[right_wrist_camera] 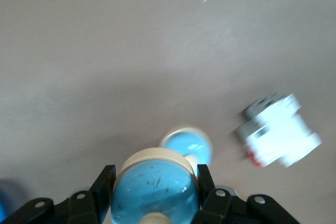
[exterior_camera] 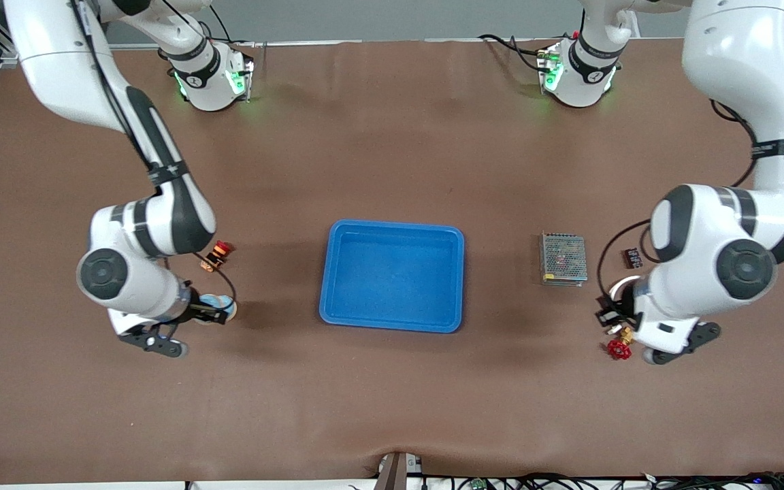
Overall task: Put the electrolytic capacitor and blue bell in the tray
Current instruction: 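Carry the bell and capacitor over the blue tray with both grippers, then lower and release the bell and capacitor into the tray with both grippers, then reach the other bell and second capacitor with the right and left grippers, then grasp the bell with the right gripper and the capacitor with the left gripper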
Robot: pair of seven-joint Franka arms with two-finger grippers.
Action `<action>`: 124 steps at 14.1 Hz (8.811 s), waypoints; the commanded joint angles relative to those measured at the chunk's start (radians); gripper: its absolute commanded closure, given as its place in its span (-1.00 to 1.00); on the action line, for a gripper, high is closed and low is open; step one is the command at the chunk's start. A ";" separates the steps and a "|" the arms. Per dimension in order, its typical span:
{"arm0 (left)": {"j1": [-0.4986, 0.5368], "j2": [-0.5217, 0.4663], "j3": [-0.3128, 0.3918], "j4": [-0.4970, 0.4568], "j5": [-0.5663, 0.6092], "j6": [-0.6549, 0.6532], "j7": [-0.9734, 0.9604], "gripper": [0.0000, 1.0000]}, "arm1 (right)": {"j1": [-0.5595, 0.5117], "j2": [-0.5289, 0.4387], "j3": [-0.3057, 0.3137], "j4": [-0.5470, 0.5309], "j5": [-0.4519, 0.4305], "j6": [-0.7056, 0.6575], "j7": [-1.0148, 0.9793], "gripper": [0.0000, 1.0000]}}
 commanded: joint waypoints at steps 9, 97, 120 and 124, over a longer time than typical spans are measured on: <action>-0.297 0.047 0.008 0.019 0.018 -0.002 -0.404 0.83 | 0.248 0.148 -0.009 0.129 0.037 0.079 0.459 1.00; 0.333 -0.166 -0.017 -0.819 0.064 0.679 0.544 -1.00 | -0.038 -0.022 -0.021 -0.291 -0.081 0.397 -0.287 -1.00; 0.333 -0.218 -0.057 -0.771 0.062 0.589 0.518 0.94 | -0.048 0.046 -0.021 -0.309 -0.083 0.478 -0.283 -1.00; 0.332 -0.227 -0.155 -0.558 0.057 0.274 0.317 0.93 | -0.048 0.049 -0.021 -0.300 -0.083 0.471 -0.274 -1.00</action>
